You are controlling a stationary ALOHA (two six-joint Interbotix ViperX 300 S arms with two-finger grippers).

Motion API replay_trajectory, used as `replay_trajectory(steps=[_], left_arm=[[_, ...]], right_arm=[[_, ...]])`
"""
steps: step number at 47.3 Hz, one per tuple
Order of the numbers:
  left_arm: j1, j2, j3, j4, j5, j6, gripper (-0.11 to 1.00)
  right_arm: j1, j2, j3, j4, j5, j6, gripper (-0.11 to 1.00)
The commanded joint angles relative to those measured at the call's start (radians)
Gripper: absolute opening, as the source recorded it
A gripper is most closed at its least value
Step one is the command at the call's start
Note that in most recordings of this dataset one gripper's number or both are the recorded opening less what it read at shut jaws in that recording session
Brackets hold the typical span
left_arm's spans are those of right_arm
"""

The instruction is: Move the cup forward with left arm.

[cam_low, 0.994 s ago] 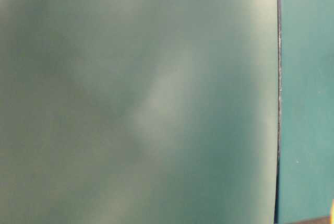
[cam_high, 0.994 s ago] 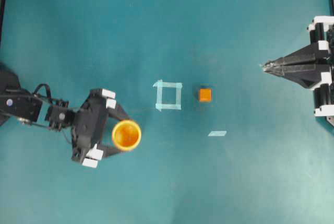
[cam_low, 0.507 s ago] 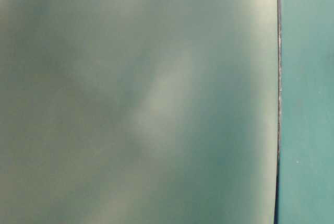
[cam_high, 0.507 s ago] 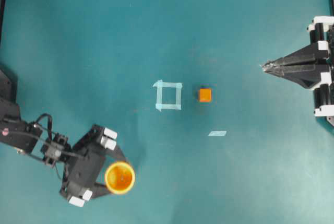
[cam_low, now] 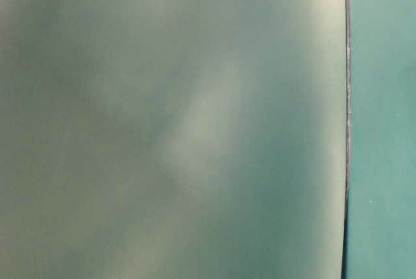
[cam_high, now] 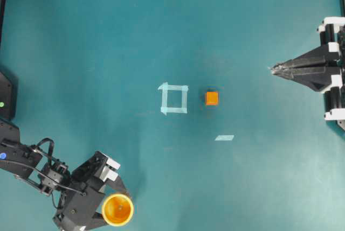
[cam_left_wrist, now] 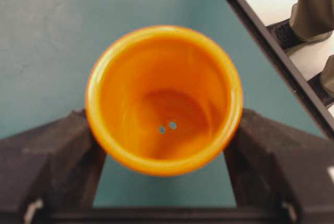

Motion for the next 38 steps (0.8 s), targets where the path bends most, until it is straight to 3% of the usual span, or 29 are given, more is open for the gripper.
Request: replay_trajectory(steps=[1, 38], left_arm=[[-0.005, -0.009, -0.023, 0.0, -0.002, -0.002, 0.67], [-0.026, -0.006, -0.029, 0.002, -0.002, -0.002, 0.67]], right_arm=[[-0.002, 0.003, -0.032, 0.002, -0.005, 0.002, -0.01], [-0.002, 0.003, -0.032, 0.002, -0.005, 0.002, -0.01]])
